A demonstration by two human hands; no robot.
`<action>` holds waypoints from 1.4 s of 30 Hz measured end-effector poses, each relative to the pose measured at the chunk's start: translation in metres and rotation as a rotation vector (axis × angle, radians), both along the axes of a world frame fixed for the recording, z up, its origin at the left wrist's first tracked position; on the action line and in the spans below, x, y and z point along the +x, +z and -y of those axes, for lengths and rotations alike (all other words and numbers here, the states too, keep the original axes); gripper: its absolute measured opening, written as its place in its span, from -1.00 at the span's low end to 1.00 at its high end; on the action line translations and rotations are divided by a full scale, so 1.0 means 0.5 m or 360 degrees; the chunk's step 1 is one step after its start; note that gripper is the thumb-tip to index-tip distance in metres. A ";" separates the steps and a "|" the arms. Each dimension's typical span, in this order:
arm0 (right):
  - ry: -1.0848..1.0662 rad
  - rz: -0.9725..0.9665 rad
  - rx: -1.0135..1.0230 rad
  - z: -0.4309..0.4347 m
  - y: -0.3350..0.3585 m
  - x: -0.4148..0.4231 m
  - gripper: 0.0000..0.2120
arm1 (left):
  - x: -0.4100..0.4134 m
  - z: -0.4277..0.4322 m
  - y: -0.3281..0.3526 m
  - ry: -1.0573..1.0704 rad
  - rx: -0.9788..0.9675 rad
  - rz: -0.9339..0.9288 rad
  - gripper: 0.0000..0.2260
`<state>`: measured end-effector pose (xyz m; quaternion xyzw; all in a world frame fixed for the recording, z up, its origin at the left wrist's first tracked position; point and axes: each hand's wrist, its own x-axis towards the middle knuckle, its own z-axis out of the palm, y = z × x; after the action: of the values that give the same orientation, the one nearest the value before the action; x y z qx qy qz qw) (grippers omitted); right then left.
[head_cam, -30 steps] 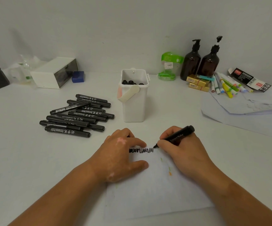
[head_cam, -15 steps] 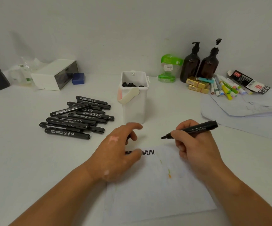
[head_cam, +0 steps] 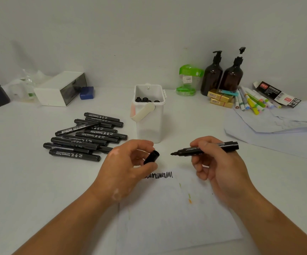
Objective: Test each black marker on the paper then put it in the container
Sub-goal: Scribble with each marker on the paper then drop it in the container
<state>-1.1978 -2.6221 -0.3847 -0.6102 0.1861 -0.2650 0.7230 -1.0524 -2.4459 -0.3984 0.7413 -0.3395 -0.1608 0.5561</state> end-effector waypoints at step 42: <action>0.0201 -0.0144 -0.0698 -0.025 -0.005 -0.005 -0.90 | -0.024 -0.002 0.001 -0.0522 -0.0251 -0.0386 -0.77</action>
<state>-1.2003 -2.6094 -0.3869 -0.7745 0.1178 -0.2258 0.5791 -1.0643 -2.4450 -0.3978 0.6056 -0.3977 -0.3101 0.6155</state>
